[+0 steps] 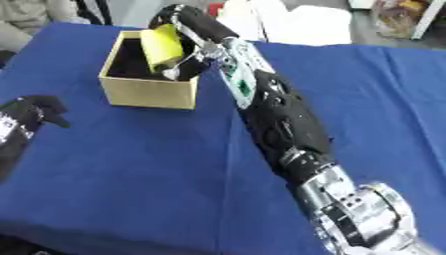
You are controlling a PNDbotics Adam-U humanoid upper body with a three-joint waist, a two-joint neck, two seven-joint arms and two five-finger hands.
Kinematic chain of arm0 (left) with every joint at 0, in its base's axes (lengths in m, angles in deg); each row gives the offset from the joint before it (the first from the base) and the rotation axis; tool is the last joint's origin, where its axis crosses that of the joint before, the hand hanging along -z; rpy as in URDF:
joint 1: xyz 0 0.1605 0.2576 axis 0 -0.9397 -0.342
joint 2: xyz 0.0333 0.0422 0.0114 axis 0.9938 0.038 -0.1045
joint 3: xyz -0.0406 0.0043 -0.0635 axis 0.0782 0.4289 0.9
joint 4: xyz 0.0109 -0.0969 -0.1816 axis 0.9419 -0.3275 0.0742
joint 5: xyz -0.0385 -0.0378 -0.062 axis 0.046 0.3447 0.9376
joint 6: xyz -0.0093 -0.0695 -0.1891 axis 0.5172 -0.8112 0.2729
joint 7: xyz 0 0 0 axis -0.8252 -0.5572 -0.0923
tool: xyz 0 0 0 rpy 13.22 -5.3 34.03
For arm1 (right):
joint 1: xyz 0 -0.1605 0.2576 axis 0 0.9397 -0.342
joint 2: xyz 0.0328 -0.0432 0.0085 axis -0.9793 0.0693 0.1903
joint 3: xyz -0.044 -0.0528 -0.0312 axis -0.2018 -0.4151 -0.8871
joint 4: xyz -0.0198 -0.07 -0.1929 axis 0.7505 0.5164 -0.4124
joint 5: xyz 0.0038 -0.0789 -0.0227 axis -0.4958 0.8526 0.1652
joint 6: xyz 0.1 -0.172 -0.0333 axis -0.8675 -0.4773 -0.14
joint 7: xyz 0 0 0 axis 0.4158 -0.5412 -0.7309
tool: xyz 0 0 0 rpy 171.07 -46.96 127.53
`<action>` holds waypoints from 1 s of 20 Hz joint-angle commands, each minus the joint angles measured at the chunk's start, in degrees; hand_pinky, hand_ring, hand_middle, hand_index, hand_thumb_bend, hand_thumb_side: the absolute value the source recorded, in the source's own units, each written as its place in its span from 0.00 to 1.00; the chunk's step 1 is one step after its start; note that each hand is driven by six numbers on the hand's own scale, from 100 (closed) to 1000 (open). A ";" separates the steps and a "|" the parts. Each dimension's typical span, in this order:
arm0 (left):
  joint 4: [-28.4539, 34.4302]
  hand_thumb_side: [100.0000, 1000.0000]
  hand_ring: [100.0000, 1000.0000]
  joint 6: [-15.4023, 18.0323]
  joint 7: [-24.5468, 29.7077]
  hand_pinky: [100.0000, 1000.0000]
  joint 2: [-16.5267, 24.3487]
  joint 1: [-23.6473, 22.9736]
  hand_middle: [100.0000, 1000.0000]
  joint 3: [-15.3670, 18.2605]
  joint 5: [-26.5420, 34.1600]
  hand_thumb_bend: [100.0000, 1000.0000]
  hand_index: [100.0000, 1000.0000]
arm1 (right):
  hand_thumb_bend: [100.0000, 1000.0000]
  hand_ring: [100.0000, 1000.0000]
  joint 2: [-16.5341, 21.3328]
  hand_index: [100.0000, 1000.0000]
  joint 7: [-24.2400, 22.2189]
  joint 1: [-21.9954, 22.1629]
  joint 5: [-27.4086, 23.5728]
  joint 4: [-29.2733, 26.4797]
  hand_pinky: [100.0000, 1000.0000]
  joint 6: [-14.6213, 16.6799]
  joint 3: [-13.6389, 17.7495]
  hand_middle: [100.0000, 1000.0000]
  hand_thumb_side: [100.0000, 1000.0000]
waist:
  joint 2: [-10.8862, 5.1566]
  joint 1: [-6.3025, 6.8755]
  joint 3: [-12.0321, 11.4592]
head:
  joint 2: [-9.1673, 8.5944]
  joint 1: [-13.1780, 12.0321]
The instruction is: Pick up objects on the table and place them in the box.
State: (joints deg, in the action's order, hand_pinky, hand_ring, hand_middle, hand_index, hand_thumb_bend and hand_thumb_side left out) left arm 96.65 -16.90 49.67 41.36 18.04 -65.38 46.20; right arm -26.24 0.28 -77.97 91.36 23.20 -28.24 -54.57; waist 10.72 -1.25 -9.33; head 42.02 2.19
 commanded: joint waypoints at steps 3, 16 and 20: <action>0.66 0.72 0.57 0.07 0.25 1.00 0.30 0.76 0.61 0.10 -0.20 0.14 0.75 | 0.35 0.79 -0.01 0.81 4.13 -0.67 3.19 0.73 0.79 -1.86 0.79 0.66 0.12 | -0.51 0.28 0.06 | -0.70 0.04; 0.59 0.72 0.57 0.04 0.09 1.00 0.32 0.49 0.61 0.30 -0.40 0.14 0.75 | 0.49 0.82 2.92 0.95 14.88 -0.71 2.69 -1.29 0.79 -1.62 -0.56 0.78 0.06 | -0.63 0.31 1.00 | -0.66 -0.52; 0.44 0.73 0.58 -0.02 -0.17 1.00 0.34 0.05 0.61 0.63 -0.62 0.14 0.75 | 0.38 0.81 4.74 0.90 12.14 -0.48 -2.38 -2.01 0.78 -0.13 -2.12 0.75 0.05 | -0.87 0.25 2.11 | -0.34 -1.13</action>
State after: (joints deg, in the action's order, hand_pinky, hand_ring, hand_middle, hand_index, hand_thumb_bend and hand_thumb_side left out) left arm 96.45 -16.98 49.66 41.36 17.80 -65.33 45.85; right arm -23.07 13.12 -77.43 90.73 22.78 -28.85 -56.24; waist 10.90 -1.25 -7.08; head 41.75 1.34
